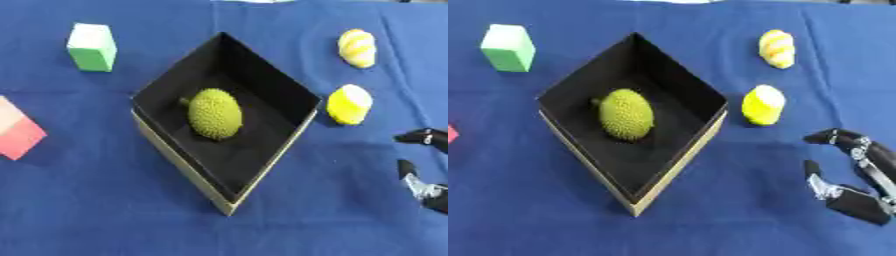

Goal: Pick up objects on the table and place them in the box.

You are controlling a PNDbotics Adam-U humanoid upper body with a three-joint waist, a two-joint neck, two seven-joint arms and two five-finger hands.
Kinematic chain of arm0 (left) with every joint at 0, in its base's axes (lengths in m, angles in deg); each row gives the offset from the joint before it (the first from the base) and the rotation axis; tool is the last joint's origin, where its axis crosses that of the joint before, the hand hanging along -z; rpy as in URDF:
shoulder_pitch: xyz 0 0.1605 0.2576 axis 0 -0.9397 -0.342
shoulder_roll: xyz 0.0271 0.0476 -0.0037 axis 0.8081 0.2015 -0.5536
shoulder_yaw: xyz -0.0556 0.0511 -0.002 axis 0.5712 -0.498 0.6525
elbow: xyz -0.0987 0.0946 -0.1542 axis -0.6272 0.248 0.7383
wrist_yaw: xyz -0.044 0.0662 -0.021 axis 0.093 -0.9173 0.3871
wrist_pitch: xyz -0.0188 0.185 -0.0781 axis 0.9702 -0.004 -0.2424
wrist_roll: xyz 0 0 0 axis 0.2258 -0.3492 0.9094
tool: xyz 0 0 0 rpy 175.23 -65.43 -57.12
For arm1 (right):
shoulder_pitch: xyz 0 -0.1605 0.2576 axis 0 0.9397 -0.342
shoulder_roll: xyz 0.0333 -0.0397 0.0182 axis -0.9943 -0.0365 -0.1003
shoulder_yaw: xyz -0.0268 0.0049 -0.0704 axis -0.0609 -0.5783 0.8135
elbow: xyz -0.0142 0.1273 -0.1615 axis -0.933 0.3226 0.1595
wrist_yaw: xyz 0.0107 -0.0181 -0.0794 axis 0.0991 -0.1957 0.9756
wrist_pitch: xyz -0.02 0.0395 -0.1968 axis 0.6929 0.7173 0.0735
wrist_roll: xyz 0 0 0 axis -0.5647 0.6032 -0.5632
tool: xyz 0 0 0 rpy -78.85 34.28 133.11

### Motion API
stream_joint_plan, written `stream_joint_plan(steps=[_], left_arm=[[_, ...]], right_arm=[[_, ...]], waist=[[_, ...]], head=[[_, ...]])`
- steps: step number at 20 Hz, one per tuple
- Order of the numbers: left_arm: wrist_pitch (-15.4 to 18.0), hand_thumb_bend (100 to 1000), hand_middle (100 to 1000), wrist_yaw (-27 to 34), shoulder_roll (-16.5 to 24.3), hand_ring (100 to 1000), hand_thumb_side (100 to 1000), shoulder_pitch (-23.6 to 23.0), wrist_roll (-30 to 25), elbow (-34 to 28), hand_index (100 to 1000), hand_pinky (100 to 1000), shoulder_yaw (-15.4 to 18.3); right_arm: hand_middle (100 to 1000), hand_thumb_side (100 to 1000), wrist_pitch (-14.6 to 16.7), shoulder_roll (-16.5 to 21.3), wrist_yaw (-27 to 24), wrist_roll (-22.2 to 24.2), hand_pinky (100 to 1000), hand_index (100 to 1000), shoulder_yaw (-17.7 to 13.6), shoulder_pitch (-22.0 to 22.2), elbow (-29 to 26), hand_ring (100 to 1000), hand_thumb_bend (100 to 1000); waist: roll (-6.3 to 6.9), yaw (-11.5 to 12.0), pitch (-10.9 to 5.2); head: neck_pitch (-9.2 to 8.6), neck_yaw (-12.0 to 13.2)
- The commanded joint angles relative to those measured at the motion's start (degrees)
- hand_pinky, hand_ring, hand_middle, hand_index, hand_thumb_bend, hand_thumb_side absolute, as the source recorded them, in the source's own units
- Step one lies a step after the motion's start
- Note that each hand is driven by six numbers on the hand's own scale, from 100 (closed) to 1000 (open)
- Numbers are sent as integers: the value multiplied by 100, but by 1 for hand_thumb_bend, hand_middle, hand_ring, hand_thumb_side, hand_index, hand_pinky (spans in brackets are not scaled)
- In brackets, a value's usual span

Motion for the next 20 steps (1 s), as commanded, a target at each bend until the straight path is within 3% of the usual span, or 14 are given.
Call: stream_joint_plan(steps=[1,9,20], left_arm=[[-18,159,690,-24,191,770,609,5,-12,-87,852,825,-4],[-35,159,690,-33,261,770,608,-24,-32,-87,852,826,-27],[-51,155,691,-16,352,770,607,-8,-96,-87,852,826,-86]], right_arm=[[777,525,-2,566,67,348,862,843,-187,-177,-84,836,100],[783,550,-62,1202,-564,1185,867,849,-377,-771,-84,845,100],[779,502,-587,1758,-1518,1766,866,864,-36,-1514,-84,848,100]], waist=[[-12,-22,-134],[-86,-66,-178],[-141,7,-192]], head=[[5,15],[28,20],[30,-82]])
